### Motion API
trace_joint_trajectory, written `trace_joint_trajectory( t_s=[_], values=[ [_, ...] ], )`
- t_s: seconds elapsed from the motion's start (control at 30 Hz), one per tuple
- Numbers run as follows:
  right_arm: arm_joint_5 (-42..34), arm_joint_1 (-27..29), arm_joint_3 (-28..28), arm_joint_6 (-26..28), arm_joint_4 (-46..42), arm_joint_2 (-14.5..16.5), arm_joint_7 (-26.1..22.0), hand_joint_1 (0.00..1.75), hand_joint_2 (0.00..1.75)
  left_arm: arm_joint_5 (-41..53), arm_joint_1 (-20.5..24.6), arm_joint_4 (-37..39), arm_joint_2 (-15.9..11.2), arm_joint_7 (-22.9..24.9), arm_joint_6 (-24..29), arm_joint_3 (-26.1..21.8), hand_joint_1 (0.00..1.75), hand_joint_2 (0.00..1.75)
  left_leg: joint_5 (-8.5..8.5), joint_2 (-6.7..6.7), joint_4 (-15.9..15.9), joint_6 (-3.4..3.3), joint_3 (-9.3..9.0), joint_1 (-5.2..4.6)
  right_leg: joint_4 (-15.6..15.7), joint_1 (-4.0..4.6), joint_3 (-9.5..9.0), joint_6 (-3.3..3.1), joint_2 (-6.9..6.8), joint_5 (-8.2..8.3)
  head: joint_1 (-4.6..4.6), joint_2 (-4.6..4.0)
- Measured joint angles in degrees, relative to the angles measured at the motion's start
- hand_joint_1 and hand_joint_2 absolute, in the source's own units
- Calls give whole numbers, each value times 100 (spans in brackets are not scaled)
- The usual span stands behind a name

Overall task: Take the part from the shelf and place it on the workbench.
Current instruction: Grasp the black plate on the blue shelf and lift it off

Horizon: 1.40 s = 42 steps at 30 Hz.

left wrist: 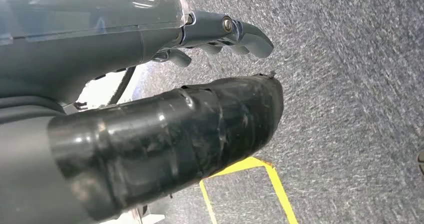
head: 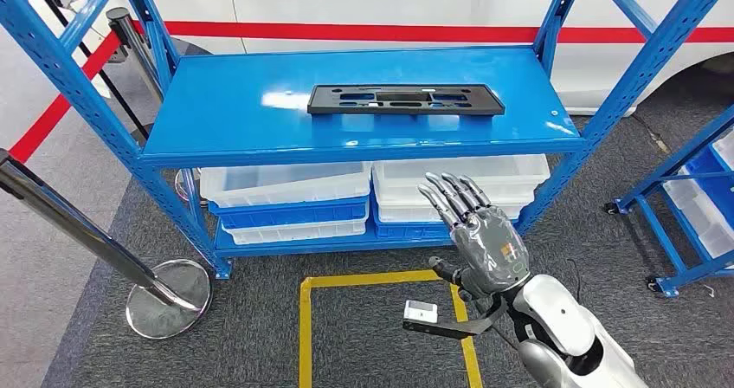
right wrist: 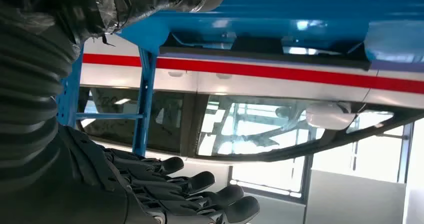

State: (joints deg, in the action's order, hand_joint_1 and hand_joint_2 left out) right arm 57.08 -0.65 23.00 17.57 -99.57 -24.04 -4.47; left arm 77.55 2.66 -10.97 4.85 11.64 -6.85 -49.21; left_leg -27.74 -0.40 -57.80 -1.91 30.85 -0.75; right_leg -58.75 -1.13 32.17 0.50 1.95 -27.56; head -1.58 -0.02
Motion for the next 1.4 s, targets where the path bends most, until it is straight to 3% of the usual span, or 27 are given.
trace_joint_trajectory(
  t_s=[0.77,0.93,1.03,1.07,1.13,1.2,1.23,1.27,1.3,1.37,1.4],
  values=[
    [-147,-241,432,-9,554,-98,301,0,175,104,-9,0,15,-128,-131,120,0,0,-6,-1,-23,-7,14,-5,5,-11,3,8,-5,5,1,0],
    [-150,-241,439,-9,554,-98,302,0,175,110,-8,0,15,-141,-132,144,0,0,-22,0,-56,-42,37,-18,24,-26,5,46,-2,17,1,0],
    [-168,-237,446,-14,556,-98,309,0,175,119,-10,0,17,-170,-134,156,0,0,-15,7,16,-113,22,0,-53,-25,-4,112,-6,82,-1,0],
    [-183,-239,448,-17,555,-98,314,0,175,122,-11,0,20,-182,-137,162,0,0,-7,14,53,-144,-8,15,-137,-21,14,125,-30,61,-3,0],
    [-227,-254,449,-26,554,-98,325,0,175,140,-16,0,26,-197,-141,173,0,0,10,38,89,-191,-67,36,-514,-22,194,135,-93,-188,-4,0],
    [-272,-265,449,-43,554,-98,340,0,175,167,-22,0,27,-202,-144,179,0,0,5,60,85,-205,-66,37,-1185,-25,547,155,-127,-539,-5,0],
    [-290,-265,449,-52,554,-98,347,0,175,177,-26,0,29,-204,-145,182,0,0,-5,68,82,-198,-71,39,-1441,-32,699,171,-133,-625,-4,0],
    [-301,-264,449,-62,554,-98,350,0,175,181,-30,0,30,-204,-146,184,0,0,-20,74,79,-186,-84,42,-1533,-40,775,184,-141,-607,-4,0],
    [-311,-266,449,-70,554,-98,351,0,175,183,-34,0,32,-204,-146,186,0,0,-42,77,76,-166,-112,50,-1407,-50,742,196,-152,-469,-4,0],
    [-332,-276,449,-85,556,-98,351,0,175,187,-42,0,38,-205,-150,195,0,0,-108,84,71,-106,-187,71,-707,-63,442,203,-193,-28,-4,0],
    [-347,-289,449,-94,561,-96,351,0,175,196,-43,0,40,-207,-151,202,0,0,-141,90,65,-70,-218,76,-366,-49,323,188,-221,77,-7,0]
  ],
)
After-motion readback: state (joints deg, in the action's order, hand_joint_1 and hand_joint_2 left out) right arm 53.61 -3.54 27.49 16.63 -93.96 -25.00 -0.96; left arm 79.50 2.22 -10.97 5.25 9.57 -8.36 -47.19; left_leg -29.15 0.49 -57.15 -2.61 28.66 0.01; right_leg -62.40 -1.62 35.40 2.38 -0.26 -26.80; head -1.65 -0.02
